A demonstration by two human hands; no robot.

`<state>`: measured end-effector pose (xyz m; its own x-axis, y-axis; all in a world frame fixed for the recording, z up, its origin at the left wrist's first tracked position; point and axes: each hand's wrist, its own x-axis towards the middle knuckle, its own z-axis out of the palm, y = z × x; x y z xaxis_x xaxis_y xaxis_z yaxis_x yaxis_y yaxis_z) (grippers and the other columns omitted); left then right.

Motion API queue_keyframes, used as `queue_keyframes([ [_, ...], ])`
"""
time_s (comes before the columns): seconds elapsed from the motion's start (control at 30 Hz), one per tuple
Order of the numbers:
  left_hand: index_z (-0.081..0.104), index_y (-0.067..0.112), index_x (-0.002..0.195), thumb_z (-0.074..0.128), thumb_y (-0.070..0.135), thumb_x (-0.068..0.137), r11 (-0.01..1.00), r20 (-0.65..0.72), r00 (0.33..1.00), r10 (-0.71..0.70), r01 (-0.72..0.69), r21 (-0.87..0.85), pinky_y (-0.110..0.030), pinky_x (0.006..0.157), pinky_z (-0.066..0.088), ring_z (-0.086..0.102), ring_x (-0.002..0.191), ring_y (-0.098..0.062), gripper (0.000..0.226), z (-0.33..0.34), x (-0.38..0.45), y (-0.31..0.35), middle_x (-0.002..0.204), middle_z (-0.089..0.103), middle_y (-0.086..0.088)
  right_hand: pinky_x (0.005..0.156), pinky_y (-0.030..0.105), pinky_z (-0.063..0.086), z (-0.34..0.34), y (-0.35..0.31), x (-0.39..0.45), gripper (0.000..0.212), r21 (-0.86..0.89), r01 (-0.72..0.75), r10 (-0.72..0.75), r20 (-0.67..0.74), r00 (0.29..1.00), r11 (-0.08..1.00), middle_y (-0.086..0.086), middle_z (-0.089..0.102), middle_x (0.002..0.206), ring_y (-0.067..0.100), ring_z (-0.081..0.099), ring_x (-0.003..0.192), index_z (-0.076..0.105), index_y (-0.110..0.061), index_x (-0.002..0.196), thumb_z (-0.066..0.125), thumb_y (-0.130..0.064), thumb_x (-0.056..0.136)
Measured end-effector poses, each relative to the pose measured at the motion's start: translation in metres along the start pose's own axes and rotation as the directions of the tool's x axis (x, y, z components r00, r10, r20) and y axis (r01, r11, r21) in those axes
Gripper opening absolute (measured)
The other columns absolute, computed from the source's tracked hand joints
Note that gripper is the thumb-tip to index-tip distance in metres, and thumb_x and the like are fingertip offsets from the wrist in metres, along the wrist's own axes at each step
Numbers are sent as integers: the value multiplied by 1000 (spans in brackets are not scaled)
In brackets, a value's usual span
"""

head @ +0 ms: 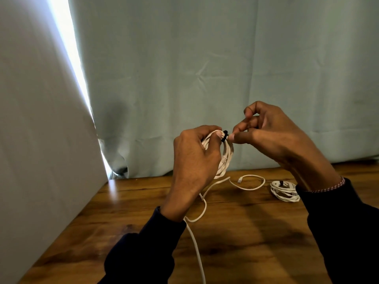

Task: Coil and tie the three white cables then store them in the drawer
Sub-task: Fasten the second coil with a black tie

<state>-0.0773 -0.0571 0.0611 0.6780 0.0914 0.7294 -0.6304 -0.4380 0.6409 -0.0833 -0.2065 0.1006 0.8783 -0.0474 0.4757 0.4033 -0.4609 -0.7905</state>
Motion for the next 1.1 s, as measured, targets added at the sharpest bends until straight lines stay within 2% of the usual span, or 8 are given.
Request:
queue_keyframes([
  [0.17,77,20,107,63,24,97,1000,-26,1000,-15,15,13,0,70,45,65,82,2,18,5,-4,0,95,71,13,79,33,54,-3,0,1,39,-49,0,2,45,999,999,-1,76,76,17,72,79,51,-18,96,79,-1,76],
  [0.3,78,19,107,63,23,97,1000,-48,999,-22,23,12,0,70,45,65,82,1,18,6,-5,0,100,75,8,73,28,52,-3,0,0,39,-65,14,-10,67,998,998,3,74,80,14,70,74,51,-19,95,77,2,76],
  [0.4,78,18,107,63,23,97,999,-52,998,-21,22,26,3,67,43,59,76,7,18,8,-7,0,98,72,11,71,28,49,-2,2,0,38,-83,7,-1,69,998,997,4,74,81,15,69,74,51,-20,94,77,1,76],
  [0.57,78,17,104,63,19,97,1000,-63,998,-6,7,19,4,65,42,58,72,11,16,11,-10,2,83,60,21,74,34,55,-3,4,2,36,-99,-15,21,61,998,995,18,73,89,30,71,85,54,-18,93,79,-1,74],
  [0.8,78,16,106,64,19,97,999,-63,998,4,-1,38,3,65,43,57,73,10,17,11,-11,3,87,61,18,84,37,53,-3,4,4,39,-58,-63,67,72,995,996,-2,76,74,17,71,82,55,-15,100,82,-5,74],
  [0.97,77,15,108,64,21,97,998,-62,998,16,-12,58,3,65,42,57,74,9,18,10,-11,1,95,69,12,96,45,52,-2,4,3,43,-33,-80,83,84,993,996,-2,76,74,18,71,86,55,-11,108,83,-6,75],
  [1.1,76,15,112,63,23,97,996,-54,998,13,-8,88,5,64,42,60,80,0,21,11,-10,-1,108,75,1,96,43,51,-2,5,3,44,-45,-76,81,107,991,996,-1,77,76,17,72,86,54,-10,112,82,-7,77],
])
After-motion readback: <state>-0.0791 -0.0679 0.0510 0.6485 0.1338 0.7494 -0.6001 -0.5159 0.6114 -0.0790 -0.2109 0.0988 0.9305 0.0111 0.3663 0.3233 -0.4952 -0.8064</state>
